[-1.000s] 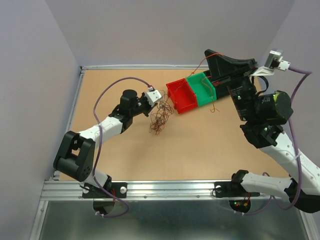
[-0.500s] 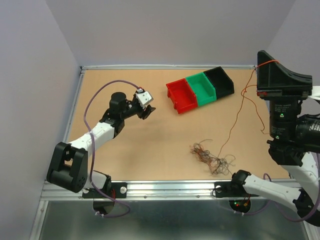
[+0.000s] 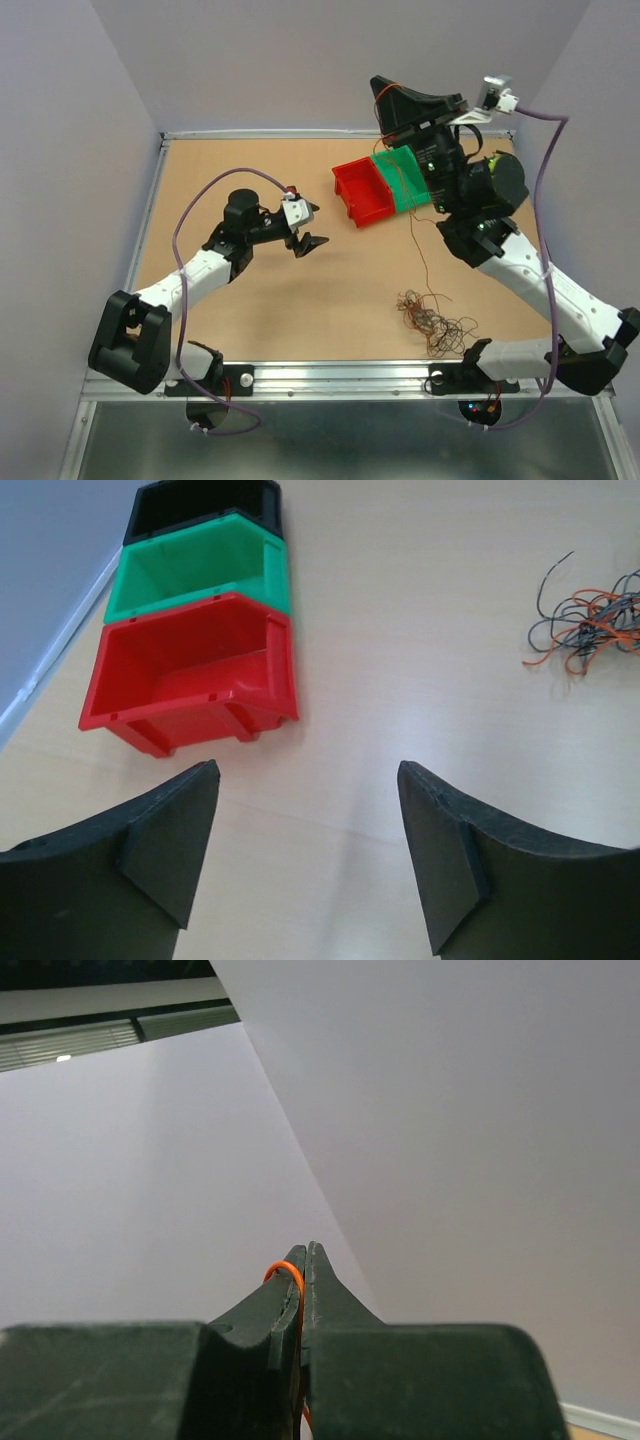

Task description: Untangle the cables

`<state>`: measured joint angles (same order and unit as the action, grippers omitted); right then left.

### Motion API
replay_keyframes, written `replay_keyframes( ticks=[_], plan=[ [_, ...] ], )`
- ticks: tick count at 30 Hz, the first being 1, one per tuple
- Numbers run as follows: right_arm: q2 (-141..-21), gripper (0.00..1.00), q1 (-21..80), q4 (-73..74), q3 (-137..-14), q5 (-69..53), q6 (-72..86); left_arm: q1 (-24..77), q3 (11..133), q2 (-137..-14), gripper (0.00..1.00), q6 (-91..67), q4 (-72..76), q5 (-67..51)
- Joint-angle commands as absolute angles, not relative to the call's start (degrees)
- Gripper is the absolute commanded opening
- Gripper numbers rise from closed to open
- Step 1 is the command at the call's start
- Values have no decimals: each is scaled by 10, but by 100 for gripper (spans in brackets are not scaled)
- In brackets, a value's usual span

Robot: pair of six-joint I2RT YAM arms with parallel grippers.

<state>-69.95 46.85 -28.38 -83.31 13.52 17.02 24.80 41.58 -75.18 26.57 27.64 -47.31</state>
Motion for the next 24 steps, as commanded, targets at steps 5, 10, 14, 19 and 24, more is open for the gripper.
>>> replay_keyframes(
  ticks=[5, 10, 14, 19, 24],
  plan=[
    [-815, 1, 466, -407, -942, 27, 275, 251, 335, -679, 95, 200, 445, -518],
    [-918, 1, 467, -409, -1034, -42, 342, 251, 313, -659, 96, 166, 486, -529],
    [-990, 1, 468, -406, -1099, -66, 362, 251, 289, -657, 96, 135, 552, -533],
    [-1041, 0, 471, -406, -1135, -61, 362, 251, 280, -661, 96, 127, 576, -566],
    [-1053, 1, 471, -405, -1143, -63, 359, 251, 276, -671, 95, 141, 575, -545]
  ],
)
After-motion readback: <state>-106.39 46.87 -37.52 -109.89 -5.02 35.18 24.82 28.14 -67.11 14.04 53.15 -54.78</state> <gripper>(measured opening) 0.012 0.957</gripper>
